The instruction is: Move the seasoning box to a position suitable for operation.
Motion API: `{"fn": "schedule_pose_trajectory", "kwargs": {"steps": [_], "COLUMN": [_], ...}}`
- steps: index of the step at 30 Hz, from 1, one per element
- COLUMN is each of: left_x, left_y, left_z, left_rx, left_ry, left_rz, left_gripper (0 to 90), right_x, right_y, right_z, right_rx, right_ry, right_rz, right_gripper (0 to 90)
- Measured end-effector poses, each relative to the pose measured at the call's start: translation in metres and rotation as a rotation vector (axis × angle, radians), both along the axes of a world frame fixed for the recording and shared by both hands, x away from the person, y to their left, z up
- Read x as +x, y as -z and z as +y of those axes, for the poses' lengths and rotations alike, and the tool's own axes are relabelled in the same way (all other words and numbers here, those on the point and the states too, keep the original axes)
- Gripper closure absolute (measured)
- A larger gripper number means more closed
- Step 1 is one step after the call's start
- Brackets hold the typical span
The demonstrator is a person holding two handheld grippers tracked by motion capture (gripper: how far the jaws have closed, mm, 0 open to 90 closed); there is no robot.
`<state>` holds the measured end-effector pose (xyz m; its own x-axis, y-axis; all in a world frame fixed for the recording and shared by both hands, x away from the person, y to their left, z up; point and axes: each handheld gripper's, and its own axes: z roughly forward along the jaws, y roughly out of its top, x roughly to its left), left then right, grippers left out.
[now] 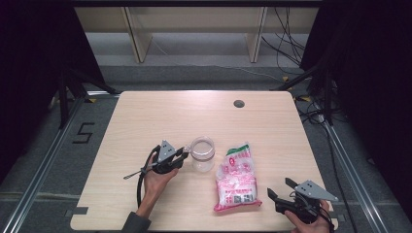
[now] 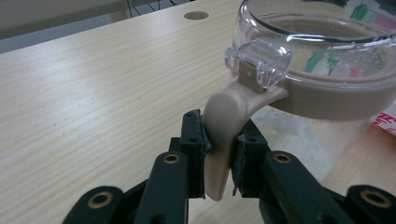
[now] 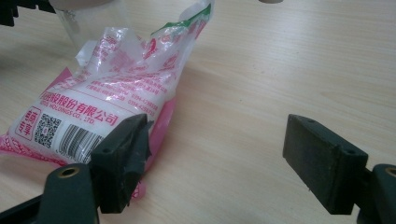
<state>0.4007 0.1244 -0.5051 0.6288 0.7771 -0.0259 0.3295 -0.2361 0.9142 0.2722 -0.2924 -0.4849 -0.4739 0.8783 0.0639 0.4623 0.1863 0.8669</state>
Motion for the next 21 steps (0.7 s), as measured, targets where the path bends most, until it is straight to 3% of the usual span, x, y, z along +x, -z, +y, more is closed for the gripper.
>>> {"fn": "schedule_pose_trajectory", "kwargs": {"steps": [3,5,6,8,9,11,13,14,15,18,21], "left_x": [0.002,0.001,0.000,-0.004,-0.006,-0.011,-0.015,-0.018,-0.019,-0.021,-0.020], "left_y": [0.001,0.001,0.000,-0.002,-0.002,-0.005,-0.009,-0.012,-0.014,-0.020,-0.024], "left_z": [0.003,0.006,0.007,0.009,0.010,0.013,0.015,0.016,0.017,0.020,0.023], "left_rx": [-0.029,-0.034,-0.060,-0.038,-0.011,0.003,-0.002,-0.005,-0.001,-0.032,-0.054], "left_ry": [0.004,0.002,0.008,0.027,0.025,0.019,0.031,0.032,0.032,0.032,0.028], "left_rz": [0.038,0.063,0.082,0.109,0.105,0.100,0.104,0.107,0.102,0.098,0.095], "left_gripper": [73.5,66.9,63.5,53.2,49.6,45.5,43.2,42.0,40.5,37.6,36.8], "right_x": [0.000,0.000,0.000,0.000,0.000,0.000,0.001,-0.002,-0.002,-0.003,0.000], "right_y": [0.000,0.000,0.001,0.001,0.000,0.000,0.001,0.000,0.000,-0.001,0.000], "right_z": [-0.001,-0.001,-0.001,-0.001,-0.002,-0.002,-0.002,0.001,0.001,0.002,-0.001], "right_rx": [0.002,0.010,0.007,0.009,0.010,0.014,0.003,0.028,0.025,0.033,-0.002], "right_ry": [-0.003,0.001,0.002,0.004,0.003,0.004,0.003,0.015,0.011,0.013,0.002], "right_rz": [-0.001,-0.008,-0.007,-0.005,-0.006,-0.003,-0.009,0.020,0.014,0.036,-0.015], "right_gripper": [23.8,23.8,23.8,23.8,23.8,23.8,23.8,23.8,23.8,23.8,23.8]}}
